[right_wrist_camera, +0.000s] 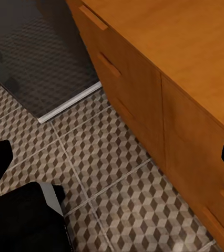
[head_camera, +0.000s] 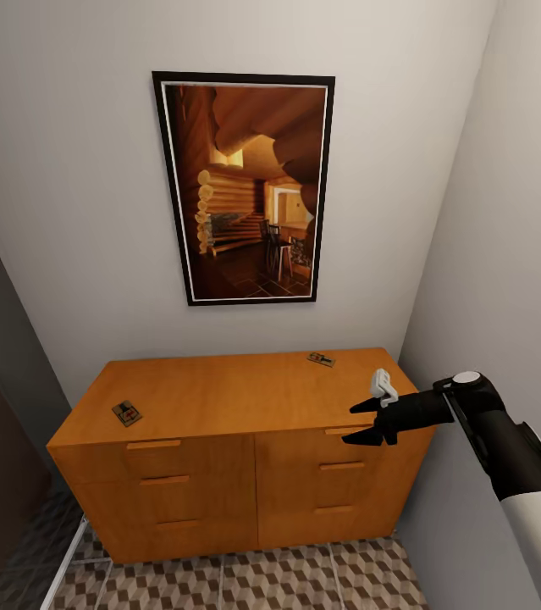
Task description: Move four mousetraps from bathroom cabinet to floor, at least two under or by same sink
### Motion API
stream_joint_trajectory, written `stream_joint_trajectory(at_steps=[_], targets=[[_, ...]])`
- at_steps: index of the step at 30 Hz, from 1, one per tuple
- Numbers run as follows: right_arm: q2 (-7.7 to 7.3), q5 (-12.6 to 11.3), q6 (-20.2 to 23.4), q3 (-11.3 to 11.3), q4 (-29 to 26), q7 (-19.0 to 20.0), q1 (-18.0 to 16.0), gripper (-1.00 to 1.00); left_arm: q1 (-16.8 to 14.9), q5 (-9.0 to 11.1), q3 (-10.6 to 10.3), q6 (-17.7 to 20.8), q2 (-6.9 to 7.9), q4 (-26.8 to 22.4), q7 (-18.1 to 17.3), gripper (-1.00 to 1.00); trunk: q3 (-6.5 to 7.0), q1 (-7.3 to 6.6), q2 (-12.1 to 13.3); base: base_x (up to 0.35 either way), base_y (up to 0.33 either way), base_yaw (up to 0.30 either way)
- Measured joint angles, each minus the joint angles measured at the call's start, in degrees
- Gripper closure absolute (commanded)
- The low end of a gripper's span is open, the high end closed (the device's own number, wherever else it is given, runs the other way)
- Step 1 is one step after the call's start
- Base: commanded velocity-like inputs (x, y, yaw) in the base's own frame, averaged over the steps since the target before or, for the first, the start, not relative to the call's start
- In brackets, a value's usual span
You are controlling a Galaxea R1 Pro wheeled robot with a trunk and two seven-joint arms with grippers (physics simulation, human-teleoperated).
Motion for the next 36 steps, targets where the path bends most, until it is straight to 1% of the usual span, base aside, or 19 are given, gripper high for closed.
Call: stream_joint_trajectory(at_steps=[14,26,29,33,35,36], targets=[[0.00,0.00,0.00,0.07,0.00,0.02,0.00,-1.00,0.00,0.00,0.00,0.33,-0.07,-0.01,-0.03,-1.00,0.00,-0.01,0.00,0.021,0.000,0.000],[0.02,0.00,-0.06,0.07,0.00,0.01,0.00,-1.00,0.00,0.00,0.00,0.84,-0.14,0.05,0.03,-1.00,0.00,-0.02,0.00,0.247,0.000,0.000],[0.02,0.00,-0.08,0.07,0.00,0.02,0.00,-1.00,0.23,0.00,0.00,2.79,-0.22,0.06,0.01,-1.00,0.00,-0.01,0.00,0.096,0.000,0.000],[0.02,0.00,-0.08,0.07,0.00,0.02,0.00,-1.00,1.71,-0.01,0.00,9.81,-0.78,0.07,-0.43,-1.00,-0.01,0.00,0.00,0.028,0.000,0.000],[0.02,0.00,-0.07,0.07,0.00,-0.01,0.00,-1.00,2.62,0.02,0.01,12.18,-1.05,0.07,-0.53,-1.00,-0.01,0.00,0.00,0.010,0.000,0.000],[0.02,0.00,-0.08,0.07,0.00,-0.03,0.00,-1.00,2.96,0.02,0.00,12.76,-1.12,0.06,-0.55,-1.00,0.00,0.00,0.00,0.005,0.000,0.000]])
